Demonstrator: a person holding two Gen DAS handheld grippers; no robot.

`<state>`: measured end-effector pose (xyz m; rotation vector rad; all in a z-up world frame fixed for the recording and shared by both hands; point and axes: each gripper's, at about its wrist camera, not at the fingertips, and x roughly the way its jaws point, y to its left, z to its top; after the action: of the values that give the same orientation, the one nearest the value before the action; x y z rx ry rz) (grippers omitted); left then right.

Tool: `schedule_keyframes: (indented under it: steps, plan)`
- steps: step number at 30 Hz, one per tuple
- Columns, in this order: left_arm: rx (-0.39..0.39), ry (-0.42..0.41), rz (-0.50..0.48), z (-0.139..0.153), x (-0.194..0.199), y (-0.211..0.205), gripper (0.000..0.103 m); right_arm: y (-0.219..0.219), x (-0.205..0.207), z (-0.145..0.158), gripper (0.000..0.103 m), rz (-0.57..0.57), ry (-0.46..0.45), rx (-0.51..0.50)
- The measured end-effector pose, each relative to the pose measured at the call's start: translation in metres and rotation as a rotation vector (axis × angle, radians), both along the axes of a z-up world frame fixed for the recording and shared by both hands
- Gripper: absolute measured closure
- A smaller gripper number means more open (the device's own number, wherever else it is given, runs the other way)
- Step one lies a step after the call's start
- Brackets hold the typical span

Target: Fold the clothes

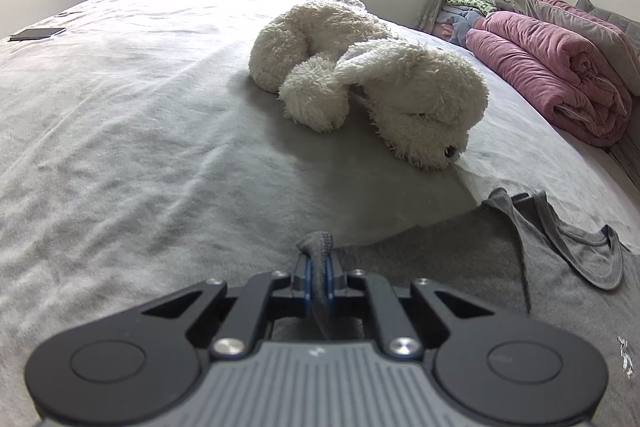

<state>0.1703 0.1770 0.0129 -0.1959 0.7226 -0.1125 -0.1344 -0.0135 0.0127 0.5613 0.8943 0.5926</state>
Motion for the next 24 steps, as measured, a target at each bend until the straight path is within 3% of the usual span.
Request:
schedule_keyframes:
  steps: [3, 8, 10, 14, 17, 19, 24]
  plan:
    - [0.005, -0.004, 0.0, 0.0, 0.0, -0.001, 0.096, 0.008, -0.005, 0.0, 0.094, -0.019, -0.016, -0.099]
    - [0.007, -0.001, 0.002, -0.001, 0.0, -0.001, 0.096, 0.033, -0.022, 0.023, 0.085, 0.044, -0.169, -0.214]
    - [0.005, 0.001, 0.003, -0.001, 0.001, -0.001, 0.096, 0.046, -0.029, 0.031, 0.064, 0.079, -0.212, -0.251]
    - [0.005, 0.002, -0.001, -0.001, 0.0, -0.001, 0.096, 0.067, -0.034, 0.027, 0.063, 0.136, -0.24, -0.352]
    - [0.01, 0.003, -0.002, 0.0, -0.001, -0.001, 0.096, 0.079, -0.032, 0.011, 0.073, 0.168, -0.214, -0.433]
    - [0.011, 0.004, 0.0, 0.001, -0.001, -0.002, 0.096, 0.082, -0.031, 0.005, 0.094, 0.149, -0.222, -0.496]
    - [-0.024, 0.005, 0.021, 0.008, -0.001, 0.0, 0.096, 0.051, -0.024, 0.012, 0.1, 0.084, -0.165, -0.333]
